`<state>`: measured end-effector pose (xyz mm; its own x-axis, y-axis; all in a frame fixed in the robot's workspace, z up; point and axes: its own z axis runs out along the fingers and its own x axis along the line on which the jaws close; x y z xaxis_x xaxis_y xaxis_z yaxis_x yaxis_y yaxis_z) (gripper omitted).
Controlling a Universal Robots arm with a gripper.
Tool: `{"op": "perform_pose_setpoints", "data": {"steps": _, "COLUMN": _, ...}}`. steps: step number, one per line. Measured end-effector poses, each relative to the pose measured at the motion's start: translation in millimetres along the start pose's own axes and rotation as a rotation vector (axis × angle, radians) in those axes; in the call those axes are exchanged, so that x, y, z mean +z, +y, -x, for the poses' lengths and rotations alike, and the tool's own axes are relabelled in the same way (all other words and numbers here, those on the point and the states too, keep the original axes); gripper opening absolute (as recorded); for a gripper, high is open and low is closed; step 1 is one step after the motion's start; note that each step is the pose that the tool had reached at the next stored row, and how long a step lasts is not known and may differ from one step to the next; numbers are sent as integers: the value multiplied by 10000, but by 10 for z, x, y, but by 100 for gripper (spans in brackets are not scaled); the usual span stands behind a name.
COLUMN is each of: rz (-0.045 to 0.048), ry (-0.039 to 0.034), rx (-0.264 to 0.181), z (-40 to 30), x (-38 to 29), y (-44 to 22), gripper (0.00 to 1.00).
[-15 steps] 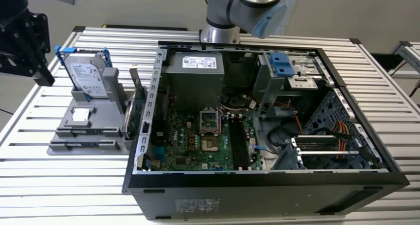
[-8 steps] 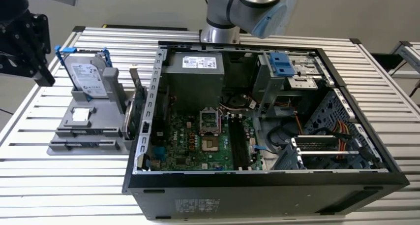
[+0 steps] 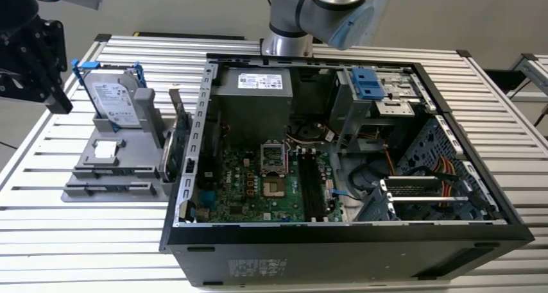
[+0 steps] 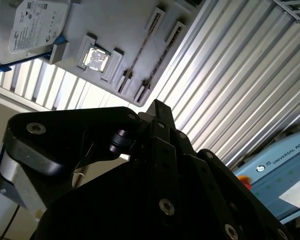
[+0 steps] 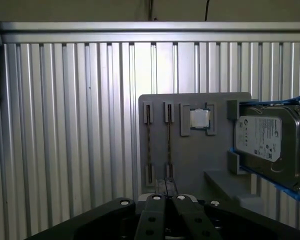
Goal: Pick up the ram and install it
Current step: 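Pick up the ram and move it above insertion slot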
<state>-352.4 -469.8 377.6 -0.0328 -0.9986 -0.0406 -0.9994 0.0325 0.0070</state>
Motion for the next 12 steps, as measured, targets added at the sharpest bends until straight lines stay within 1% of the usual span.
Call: {"op": "perform_pose_setpoints", "data": {"steps": 12, "rz": -1, "ry": 2, "rx": 0, "z": -1, "x": 32, "y": 0, "gripper": 0}}
